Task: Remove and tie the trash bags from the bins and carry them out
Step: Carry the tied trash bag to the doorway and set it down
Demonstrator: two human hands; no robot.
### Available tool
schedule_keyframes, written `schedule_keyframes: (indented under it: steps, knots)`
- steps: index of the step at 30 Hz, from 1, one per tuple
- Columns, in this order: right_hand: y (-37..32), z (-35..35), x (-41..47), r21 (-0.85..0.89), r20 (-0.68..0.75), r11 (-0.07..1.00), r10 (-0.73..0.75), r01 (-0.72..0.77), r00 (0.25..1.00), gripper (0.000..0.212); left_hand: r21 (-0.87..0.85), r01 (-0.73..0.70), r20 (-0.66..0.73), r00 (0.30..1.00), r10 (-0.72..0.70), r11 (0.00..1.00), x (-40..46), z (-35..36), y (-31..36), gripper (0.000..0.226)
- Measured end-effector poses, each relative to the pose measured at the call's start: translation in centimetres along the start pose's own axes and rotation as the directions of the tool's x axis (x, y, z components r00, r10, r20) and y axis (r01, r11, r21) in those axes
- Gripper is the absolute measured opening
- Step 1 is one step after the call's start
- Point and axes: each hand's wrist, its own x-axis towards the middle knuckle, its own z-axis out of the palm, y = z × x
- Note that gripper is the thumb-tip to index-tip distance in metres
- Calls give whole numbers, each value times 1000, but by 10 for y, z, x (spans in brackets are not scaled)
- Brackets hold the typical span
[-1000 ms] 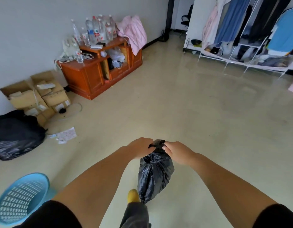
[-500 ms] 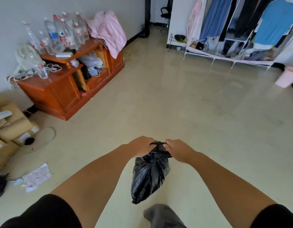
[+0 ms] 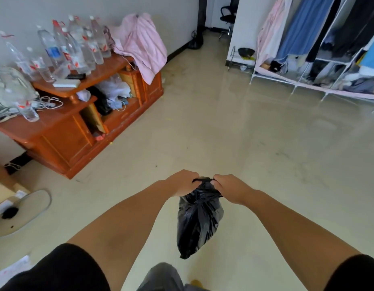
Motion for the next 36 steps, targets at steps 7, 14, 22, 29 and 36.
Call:
schedule_keyframes:
  steps: [7, 14, 22, 29, 36]
  knots:
    - [42, -72, 173, -4, 37, 1000, -18, 18, 999, 30, 13, 26, -7, 1000, -26, 1000, 150, -92, -64, 33]
    - [75, -163, 356, -14, -4, 1000, 15, -15, 1000, 33, 84, -28, 14, 1000, 27, 996, 310, -221, -128, 28]
    - [135, -255, 529, 44, -48, 998, 48, -46, 998, 25, 124, -60, 42, 998, 55, 990, 489, -337, -174, 34]
    - [224, -351, 694, 17, -29, 1000, 3, -3, 1000, 25, 106, -24, -1, 1000, 25, 994, 678, -421, -205, 27]
    - [298, -461, 849, -44, 13, 999, -27, 28, 1000, 33, 44, -3, -38, 999, 5, 999, 839, -519, -219, 26]
